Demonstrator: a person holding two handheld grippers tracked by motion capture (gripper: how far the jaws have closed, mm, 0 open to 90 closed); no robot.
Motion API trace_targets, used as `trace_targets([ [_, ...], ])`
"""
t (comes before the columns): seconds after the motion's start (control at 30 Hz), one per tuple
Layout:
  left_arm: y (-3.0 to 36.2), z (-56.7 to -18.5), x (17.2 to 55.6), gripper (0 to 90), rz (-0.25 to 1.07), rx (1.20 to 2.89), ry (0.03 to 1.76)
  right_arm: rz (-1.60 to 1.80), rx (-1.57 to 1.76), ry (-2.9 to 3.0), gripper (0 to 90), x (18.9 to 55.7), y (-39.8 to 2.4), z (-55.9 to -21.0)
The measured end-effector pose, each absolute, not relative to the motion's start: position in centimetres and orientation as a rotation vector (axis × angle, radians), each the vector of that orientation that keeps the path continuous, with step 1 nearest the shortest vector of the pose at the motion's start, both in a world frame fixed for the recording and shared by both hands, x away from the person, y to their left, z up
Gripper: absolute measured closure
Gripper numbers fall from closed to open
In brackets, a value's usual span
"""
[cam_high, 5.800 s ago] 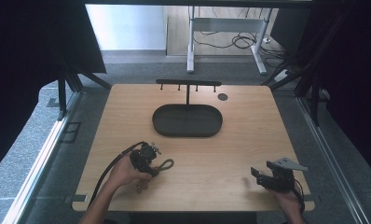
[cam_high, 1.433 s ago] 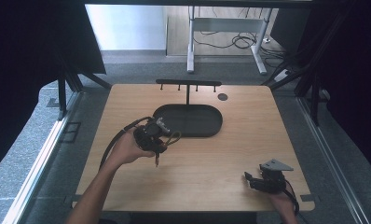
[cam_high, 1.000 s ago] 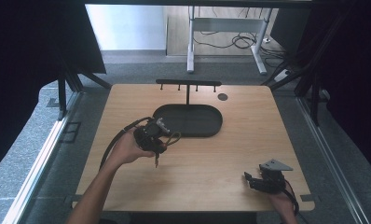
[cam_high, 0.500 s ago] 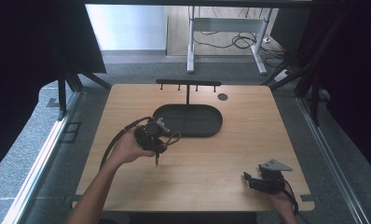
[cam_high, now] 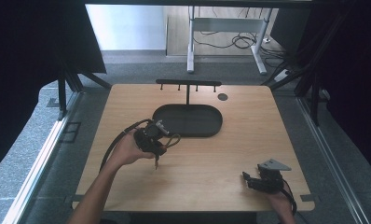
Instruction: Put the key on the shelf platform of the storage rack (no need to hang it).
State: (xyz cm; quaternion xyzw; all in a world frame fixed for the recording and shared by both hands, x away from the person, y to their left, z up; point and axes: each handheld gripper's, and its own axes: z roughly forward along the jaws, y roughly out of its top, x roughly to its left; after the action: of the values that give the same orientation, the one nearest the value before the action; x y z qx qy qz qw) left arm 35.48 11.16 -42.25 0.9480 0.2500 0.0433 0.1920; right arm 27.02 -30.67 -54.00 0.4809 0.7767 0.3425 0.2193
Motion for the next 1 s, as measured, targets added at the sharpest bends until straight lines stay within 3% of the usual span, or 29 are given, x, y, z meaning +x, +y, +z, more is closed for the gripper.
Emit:
trace_targets([
  [1.0,11.3,-44.1,35.8,66.5,0.069,2.656,0.727,0.949,1.332,2.151,25.8,27.1,-30.4,-54.0],
])
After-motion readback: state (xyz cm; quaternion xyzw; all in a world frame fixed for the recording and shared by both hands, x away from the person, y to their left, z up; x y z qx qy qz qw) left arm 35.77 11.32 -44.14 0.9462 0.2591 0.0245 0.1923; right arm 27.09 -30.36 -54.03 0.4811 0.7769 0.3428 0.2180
